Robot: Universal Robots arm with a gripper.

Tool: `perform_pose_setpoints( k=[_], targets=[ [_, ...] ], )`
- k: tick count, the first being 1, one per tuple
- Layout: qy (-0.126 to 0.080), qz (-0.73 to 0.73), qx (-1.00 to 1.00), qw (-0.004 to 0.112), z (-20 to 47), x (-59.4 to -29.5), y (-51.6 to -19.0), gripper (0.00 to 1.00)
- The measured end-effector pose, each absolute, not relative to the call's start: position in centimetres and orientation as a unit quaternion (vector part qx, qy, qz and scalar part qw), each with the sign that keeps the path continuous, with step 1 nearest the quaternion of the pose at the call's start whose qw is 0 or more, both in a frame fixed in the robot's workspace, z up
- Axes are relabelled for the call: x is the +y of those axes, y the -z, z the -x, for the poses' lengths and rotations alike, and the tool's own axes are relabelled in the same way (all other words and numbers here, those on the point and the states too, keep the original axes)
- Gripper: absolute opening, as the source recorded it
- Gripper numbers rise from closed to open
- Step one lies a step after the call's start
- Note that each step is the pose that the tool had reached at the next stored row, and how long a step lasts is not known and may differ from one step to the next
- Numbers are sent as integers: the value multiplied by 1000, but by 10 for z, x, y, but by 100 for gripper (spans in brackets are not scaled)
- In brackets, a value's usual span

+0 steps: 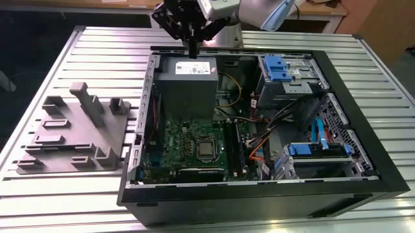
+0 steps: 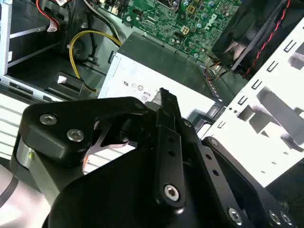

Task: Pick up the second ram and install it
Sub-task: 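Reach for the second ram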

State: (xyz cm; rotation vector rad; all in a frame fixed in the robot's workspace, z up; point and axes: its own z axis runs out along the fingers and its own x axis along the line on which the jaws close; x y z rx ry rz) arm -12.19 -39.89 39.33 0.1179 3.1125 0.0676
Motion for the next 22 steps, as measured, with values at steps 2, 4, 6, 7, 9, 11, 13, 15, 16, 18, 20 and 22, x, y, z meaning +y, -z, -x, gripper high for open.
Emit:
perform_pose_setpoints(
  k=[2, 4, 6, 7, 9, 11, 13, 15, 16, 18, 20, 22],
  targets=[
    [-22, -38, 999, 13, 122, -399, -393, 7],
    [-22, -38, 999, 13, 122, -399, -393, 7],
    [-22, -38, 999, 13, 122, -399, -393, 7],
    [-22, -38, 999, 13, 122, -399, -393, 7],
    [-22, -38, 999, 13, 122, -399, -393, 7],
    [-22, -38, 999, 13, 122, -399, -393, 7],
    [-22, -38, 999, 13, 123, -399, -393, 7],
    [-22, -38, 999, 13, 125, -399, -393, 7],
    [-22, -38, 999, 13, 126, -399, -393, 7],
    [-22, -38, 999, 13, 130, -399, -393, 7],
    [-22, -38, 999, 13, 134, -399, -393, 7],
    [-22, -38, 999, 13, 139, -399, -393, 7]
  ],
)
